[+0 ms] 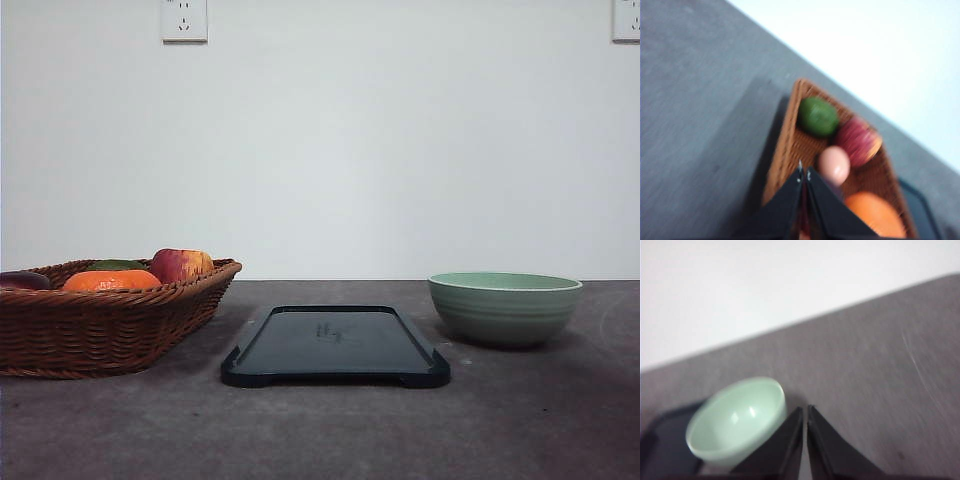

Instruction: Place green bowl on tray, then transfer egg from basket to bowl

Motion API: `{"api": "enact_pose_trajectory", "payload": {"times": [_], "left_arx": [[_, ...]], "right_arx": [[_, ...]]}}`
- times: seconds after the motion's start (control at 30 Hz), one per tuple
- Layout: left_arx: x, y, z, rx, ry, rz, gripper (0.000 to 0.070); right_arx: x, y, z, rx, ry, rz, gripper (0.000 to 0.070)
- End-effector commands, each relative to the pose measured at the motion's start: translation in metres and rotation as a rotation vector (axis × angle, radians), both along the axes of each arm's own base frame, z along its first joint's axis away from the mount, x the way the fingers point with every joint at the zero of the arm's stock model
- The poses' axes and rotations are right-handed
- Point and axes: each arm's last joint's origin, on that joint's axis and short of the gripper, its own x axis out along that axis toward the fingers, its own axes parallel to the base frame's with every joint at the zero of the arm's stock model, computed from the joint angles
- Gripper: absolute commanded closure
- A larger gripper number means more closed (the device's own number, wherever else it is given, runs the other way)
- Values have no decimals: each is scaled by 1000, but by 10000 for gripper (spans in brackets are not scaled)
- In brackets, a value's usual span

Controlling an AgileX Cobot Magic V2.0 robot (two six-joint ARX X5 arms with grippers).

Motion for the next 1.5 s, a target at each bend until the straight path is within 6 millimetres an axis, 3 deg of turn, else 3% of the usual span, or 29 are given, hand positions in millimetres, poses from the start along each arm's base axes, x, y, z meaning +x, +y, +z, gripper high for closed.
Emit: {"api": "enact_pose_trajectory", "payload": {"times": [0.0, 0.17, 0.47, 0.7, 0.93, 1.2, 1.47], "left_arx": [[2, 0, 1, 3, -55, 0, 700], [0, 0, 22, 89, -235, -1, 700], [-10, 1, 82, 242, -355, 35, 700], [-3, 0, 132, 280, -289, -12, 700], [22, -6, 171, 359, -177, -207, 700], [58, -10, 182, 345, -15, -377, 700], [88, -18, 175, 348, 182, -514, 700]], "right_arx": [[0, 0, 5, 42, -58, 6, 693], [-3, 1, 24, 20, -210, 27, 694], [-13, 0, 66, -89, -243, 20, 694], [-8, 2, 99, -175, -159, 81, 694], [14, 7, 124, -178, -30, 201, 694], [54, 12, 139, -228, 162, 354, 694], [98, 18, 133, -205, 409, 534, 694]]}}
